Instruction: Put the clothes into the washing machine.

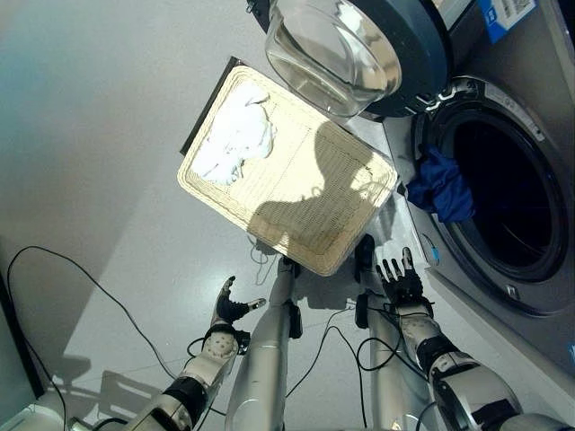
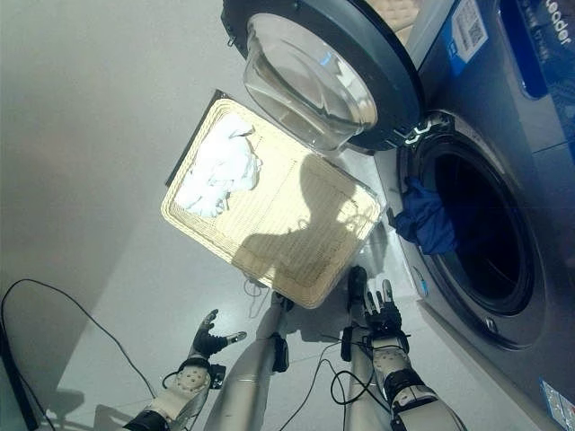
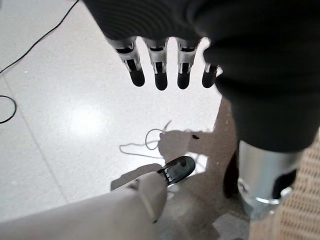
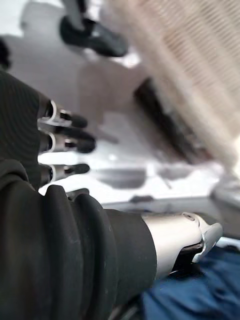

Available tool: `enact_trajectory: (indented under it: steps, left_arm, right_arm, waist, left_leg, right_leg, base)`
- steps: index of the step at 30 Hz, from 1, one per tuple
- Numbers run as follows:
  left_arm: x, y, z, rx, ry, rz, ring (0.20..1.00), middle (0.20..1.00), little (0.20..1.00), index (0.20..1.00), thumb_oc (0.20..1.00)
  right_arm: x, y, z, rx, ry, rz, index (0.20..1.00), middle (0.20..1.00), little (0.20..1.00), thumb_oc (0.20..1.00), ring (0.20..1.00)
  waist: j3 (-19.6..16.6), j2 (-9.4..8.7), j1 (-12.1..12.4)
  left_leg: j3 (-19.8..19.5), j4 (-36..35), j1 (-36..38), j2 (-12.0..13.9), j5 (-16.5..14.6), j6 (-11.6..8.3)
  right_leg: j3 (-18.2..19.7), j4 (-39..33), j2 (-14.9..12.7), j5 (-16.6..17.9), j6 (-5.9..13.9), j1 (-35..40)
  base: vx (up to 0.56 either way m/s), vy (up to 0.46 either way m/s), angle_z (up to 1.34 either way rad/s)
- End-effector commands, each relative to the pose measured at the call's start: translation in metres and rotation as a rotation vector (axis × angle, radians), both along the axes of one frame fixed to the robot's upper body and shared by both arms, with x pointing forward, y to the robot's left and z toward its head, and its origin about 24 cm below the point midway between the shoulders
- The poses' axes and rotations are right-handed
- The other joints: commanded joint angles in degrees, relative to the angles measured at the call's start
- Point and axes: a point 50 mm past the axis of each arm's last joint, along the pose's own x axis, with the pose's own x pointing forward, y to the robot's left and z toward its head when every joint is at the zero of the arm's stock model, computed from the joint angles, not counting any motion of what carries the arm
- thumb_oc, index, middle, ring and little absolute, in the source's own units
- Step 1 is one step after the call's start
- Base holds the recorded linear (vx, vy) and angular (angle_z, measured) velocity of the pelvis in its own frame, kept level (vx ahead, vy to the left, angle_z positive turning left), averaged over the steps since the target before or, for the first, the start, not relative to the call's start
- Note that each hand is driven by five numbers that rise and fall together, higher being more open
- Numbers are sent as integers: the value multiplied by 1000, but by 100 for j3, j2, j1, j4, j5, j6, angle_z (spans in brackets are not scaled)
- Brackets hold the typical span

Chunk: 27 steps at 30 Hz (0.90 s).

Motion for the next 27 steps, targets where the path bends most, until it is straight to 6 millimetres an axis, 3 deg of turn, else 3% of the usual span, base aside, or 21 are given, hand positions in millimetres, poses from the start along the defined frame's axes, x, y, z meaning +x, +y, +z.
enact_trajectory:
  steps: [1, 10, 12, 16, 21, 23, 27]
  left_arm:
    - [12, -11, 7, -82, -15, 19, 1000, 1000, 1000, 1000, 1000]
    - [20, -22, 21, -138, -80, 36, 1000, 1000, 1000, 1000, 1000]
    - [25, -26, 33, -152, -123, 9, 1000, 1000, 1000, 1000, 1000]
    - [28, -26, 41, -158, -153, -19, 1000, 1000, 1000, 1000, 1000]
    - [33, -24, 56, -170, -193, -45, 1000, 1000, 1000, 1000, 1000]
    - [34, -21, 64, -180, -210, -47, 1000, 1000, 1000, 1000, 1000]
    - [33, -17, 66, -178, -215, -51, 1000, 1000, 1000, 1000, 1000]
  right_arm:
    - [0, -21, 5, 28, 39, -88, 1000, 1000, 1000, 1000, 1000]
    - [21, -46, 43, 0, -57, -216, 1000, 1000, 1000, 1000, 1000]
    - [29, -62, 64, -30, -117, -254, 1000, 1000, 1000, 1000, 1000]
    - [34, -81, 85, -55, -192, -305, 1000, 1000, 1000, 1000, 1000]
    - [42, -103, 128, -104, -387, -361, 1000, 1000, 1000, 1000, 1000]
    - [44, -112, 158, -167, -534, -394, 1000, 1000, 1000, 1000, 1000]
    - [43, -116, 172, -186, -615, -414, 1000, 1000, 1000, 1000, 1000]
  waist:
    - [-41, 194, 77]
    - [-41, 393, 261]
    - [-41, 502, 321]
    - [-41, 591, 366]
    - [-41, 676, 435]
    - [-41, 698, 441]
    - [-41, 694, 432]
  left_leg:
    - [-137, 468, -372, -598, -347, -60]
    - [-244, 901, -1373, -511, -410, -80]
    - [-226, 1133, -1885, -442, -372, -82]
    - [-263, 1348, -2259, -417, -422, -78]
    - [-269, 1440, -2665, -352, -430, -75]
    - [-282, 1437, -2799, -346, -435, -73]
    - [-295, 1464, -2858, -344, -448, -71]
  right_leg:
    - [-195, -843, 235, 657, 316, 102]
    - [-235, 79, 269, 272, 296, -1018]
    - [-262, 412, 171, 251, 247, -1576]
    - [-232, 661, 111, 194, 221, -1978]
    - [-267, 859, 31, 168, 204, -2417]
    - [-259, 897, 31, 175, 199, -2575]
    - [-256, 900, 15, 189, 199, -2633]
  base:
    - [50, -98, 13]
    - [69, -126, 11]
    - [57, -133, 19]
    - [59, -74, 9]
    - [53, -54, 2]
    - [42, -36, -1]
    - [5, -8, 0]
